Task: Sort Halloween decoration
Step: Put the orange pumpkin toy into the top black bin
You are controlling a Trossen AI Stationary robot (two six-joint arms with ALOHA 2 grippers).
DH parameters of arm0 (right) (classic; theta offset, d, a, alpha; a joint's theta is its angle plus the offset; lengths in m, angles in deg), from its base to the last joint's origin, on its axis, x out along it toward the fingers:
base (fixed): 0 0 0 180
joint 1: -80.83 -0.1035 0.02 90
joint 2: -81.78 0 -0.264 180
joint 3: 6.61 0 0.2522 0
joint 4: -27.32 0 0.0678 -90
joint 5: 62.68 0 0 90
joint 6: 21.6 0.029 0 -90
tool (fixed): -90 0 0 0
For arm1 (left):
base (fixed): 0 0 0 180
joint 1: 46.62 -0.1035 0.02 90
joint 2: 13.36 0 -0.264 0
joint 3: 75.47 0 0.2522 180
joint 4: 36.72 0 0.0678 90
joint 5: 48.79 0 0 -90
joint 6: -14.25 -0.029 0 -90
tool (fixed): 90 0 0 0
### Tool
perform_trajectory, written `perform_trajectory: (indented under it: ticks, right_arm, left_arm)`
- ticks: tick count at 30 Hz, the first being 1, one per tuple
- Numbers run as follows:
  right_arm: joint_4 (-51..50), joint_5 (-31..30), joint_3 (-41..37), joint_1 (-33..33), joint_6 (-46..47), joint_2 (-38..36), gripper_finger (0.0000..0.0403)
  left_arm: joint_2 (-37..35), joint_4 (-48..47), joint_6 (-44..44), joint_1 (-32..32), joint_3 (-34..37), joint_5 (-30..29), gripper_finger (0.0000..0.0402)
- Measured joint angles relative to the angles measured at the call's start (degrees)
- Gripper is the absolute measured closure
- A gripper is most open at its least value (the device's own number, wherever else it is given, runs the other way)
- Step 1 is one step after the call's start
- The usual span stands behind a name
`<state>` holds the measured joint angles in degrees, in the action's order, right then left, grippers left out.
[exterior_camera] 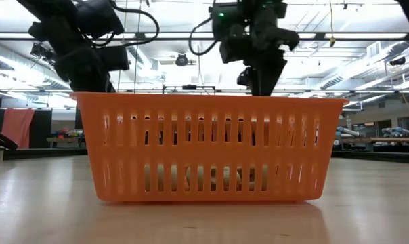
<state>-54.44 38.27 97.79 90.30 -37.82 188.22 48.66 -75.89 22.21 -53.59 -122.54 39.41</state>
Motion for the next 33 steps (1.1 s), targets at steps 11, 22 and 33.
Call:
perform_trajectory:
  ticks: [11, 22, 33]
  right_arm:
    - [16.6, -0.8, -14.6, -1.1, 10.5, -10.4, 0.0254]
    - [21.0, -3.8, -16.1, -3.6, 13.6, -11.7, 0.0254]
    - [21.7, -4.0, -16.1, -4.2, 14.8, -11.7, 0.0254]
  left_arm:
    - [7.3, 2.3, -0.9, 0.0, 0.0, 0.1, 0.0241]
    - [15.5, 5.2, -4.6, 0.0, 0.0, 2.6, 0.0212]
    - [21.0, 9.3, -3.5, 0.0, -0.2, 1.4, 0.0233]
